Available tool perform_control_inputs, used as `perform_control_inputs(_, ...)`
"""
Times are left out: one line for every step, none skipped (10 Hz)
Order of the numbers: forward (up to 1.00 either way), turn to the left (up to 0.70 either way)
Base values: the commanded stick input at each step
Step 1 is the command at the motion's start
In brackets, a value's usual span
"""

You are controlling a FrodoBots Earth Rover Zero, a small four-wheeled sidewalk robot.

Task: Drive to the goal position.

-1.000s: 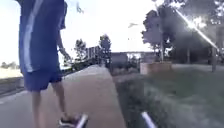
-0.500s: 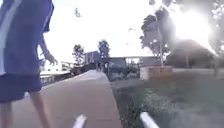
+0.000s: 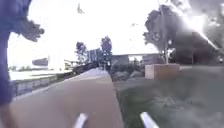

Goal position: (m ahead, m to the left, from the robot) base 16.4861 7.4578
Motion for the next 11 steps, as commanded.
perform_control_inputs(0.74,0.26)
perform_control_inputs(0.72,0.34)
perform_control_inputs(0.72,0.26)
perform_control_inputs(0.72,0.17)
perform_control_inputs(0.76,0.22)
perform_control_inputs(0.81,0.30)
perform_control_inputs(0.81,0.30)
perform_control_inputs(0.81,0.08)
perform_control_inputs(0.82,0.00)
perform_control_inputs(0.83,0.00)
perform_control_inputs(0.84,0.00)
